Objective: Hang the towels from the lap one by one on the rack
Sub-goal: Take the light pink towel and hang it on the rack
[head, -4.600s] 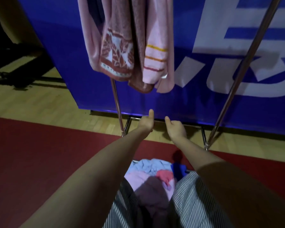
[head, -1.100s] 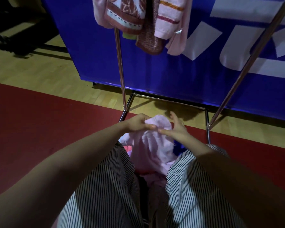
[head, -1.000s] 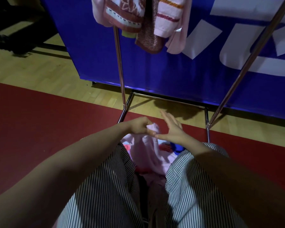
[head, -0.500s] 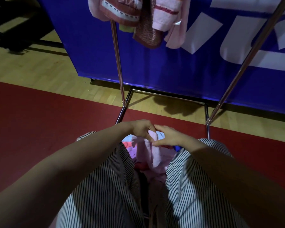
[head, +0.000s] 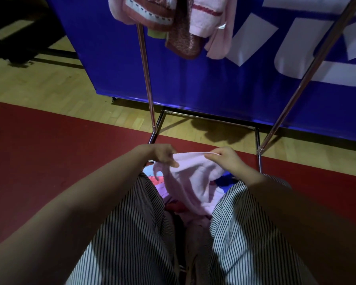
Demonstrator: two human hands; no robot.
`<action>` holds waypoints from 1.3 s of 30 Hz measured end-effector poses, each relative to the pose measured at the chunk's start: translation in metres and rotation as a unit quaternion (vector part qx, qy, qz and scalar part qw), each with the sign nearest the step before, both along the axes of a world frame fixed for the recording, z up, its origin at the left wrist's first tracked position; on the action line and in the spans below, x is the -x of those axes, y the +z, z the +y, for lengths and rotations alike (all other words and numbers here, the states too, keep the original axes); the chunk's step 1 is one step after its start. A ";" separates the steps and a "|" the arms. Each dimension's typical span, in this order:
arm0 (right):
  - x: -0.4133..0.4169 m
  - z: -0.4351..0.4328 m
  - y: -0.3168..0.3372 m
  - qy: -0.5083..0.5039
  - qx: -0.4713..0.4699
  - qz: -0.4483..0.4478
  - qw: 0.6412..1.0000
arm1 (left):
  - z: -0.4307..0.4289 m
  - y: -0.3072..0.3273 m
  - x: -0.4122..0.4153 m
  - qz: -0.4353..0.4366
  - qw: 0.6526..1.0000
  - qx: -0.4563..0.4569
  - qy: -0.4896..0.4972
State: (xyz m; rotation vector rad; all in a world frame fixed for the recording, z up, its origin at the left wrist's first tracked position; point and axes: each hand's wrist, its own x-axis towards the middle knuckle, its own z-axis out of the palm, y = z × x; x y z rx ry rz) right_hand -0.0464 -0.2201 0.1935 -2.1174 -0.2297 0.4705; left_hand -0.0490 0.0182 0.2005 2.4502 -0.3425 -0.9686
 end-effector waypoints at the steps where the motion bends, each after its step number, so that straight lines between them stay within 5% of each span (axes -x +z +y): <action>1: -0.001 -0.002 -0.001 -0.019 -0.006 0.000 1.000 | 0.005 -0.001 -0.001 -0.006 1.000 -0.014 0.007; 7: -0.007 -0.010 -0.005 -0.099 0.039 -0.040 0.994 | 0.023 -0.003 -0.001 -0.069 0.989 -0.112 0.065; 12: -0.007 -0.010 0.005 -0.166 0.107 -0.048 0.979 | 0.028 -0.005 -0.008 -0.103 0.977 -0.087 0.167; 15: -0.007 -0.010 0.012 -0.228 0.058 -0.101 0.967 | 0.030 -0.011 -0.011 -0.129 0.961 -0.044 0.239; 19: -0.011 -0.016 0.019 -0.299 0.012 -0.110 0.948 | 0.034 -0.005 -0.014 -0.178 0.960 -0.061 0.210; 22: -0.012 -0.017 0.021 -0.299 0.047 -0.073 0.950 | 0.036 0.000 -0.013 -0.191 0.957 -0.044 0.213; 27: -0.012 -0.005 0.019 -0.259 0.088 0.006 0.962 | 0.025 0.013 -0.011 -0.156 0.924 0.131 0.324; 32: -0.006 0.016 0.017 -0.246 0.001 0.117 0.962 | -0.009 0.018 -0.012 -0.116 0.926 0.186 0.307; 39: 0.002 0.043 0.028 -0.252 -0.159 0.268 0.916 | -0.062 0.009 -0.002 -0.147 0.965 0.130 0.174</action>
